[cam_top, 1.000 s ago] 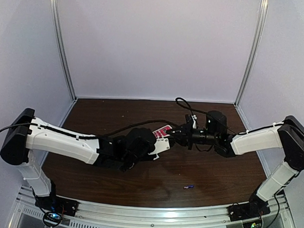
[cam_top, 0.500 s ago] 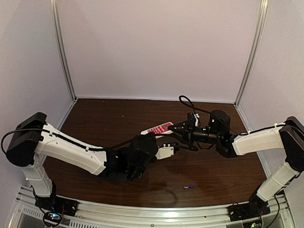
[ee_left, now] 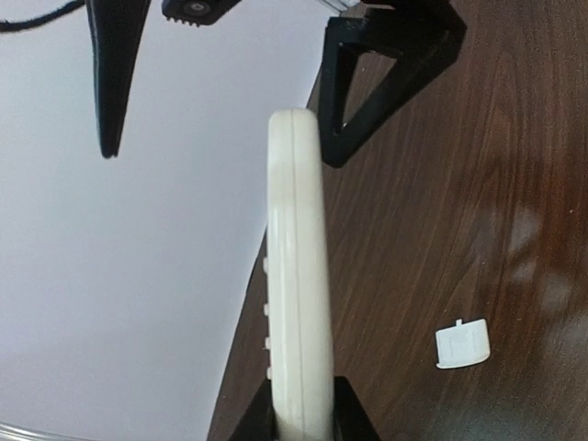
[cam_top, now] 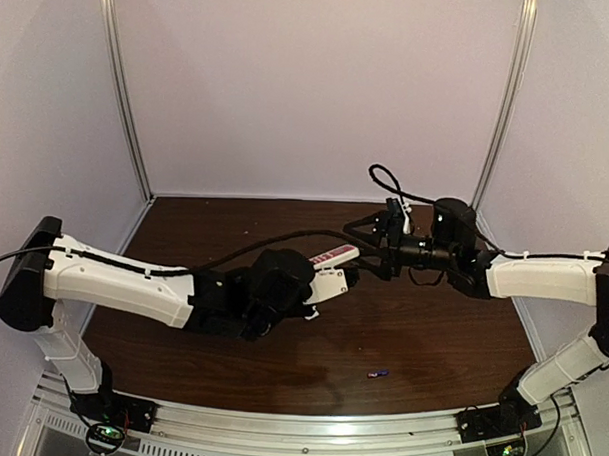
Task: Load the batteries into the remote control
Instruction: Pass from the right arm to the left, then pass from the left arm to the right
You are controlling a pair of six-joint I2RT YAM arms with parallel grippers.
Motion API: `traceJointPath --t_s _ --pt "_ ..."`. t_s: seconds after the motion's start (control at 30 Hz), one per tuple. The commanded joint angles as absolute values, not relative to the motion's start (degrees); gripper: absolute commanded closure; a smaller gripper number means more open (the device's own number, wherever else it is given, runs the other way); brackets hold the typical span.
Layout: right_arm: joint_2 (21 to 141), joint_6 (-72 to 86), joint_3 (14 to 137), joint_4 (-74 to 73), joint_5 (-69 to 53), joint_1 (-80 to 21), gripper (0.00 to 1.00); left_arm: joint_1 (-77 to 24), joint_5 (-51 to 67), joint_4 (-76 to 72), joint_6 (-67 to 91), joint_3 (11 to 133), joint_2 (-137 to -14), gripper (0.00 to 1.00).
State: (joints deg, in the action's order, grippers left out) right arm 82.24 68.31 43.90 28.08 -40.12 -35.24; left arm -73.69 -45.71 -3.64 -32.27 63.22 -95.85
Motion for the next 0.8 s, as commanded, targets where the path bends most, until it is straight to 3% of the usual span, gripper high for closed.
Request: traceJointPath --t_s 0.0,0.17,0.37,0.53,0.77 --pt "75.52 44.06 51.43 6.32 -30.9 -34.83 0.0 -69.67 -29.21 6.26 -16.21 66.51 -89.96 1.0" --pt "67.93 32.36 53.01 1.54 -24.69 -34.8 0.0 -63.2 -11.6 7.5 -7.19 65.95 -83.78 1.0" --pt "58.68 29.45 45.5 15.22 -28.22 -34.76 0.0 -54.67 11.05 3.66 0.78 63.5 -77.99 1.0" --pt "62.68 26.9 49.66 13.11 -40.42 -35.16 0.0 -52.06 23.77 0.48 6.06 63.25 -76.97 1.0" --pt "63.94 29.16 48.67 18.9 -44.18 -36.24 0.1 -50.94 35.4 -12.89 15.85 60.46 -77.15 1.0"
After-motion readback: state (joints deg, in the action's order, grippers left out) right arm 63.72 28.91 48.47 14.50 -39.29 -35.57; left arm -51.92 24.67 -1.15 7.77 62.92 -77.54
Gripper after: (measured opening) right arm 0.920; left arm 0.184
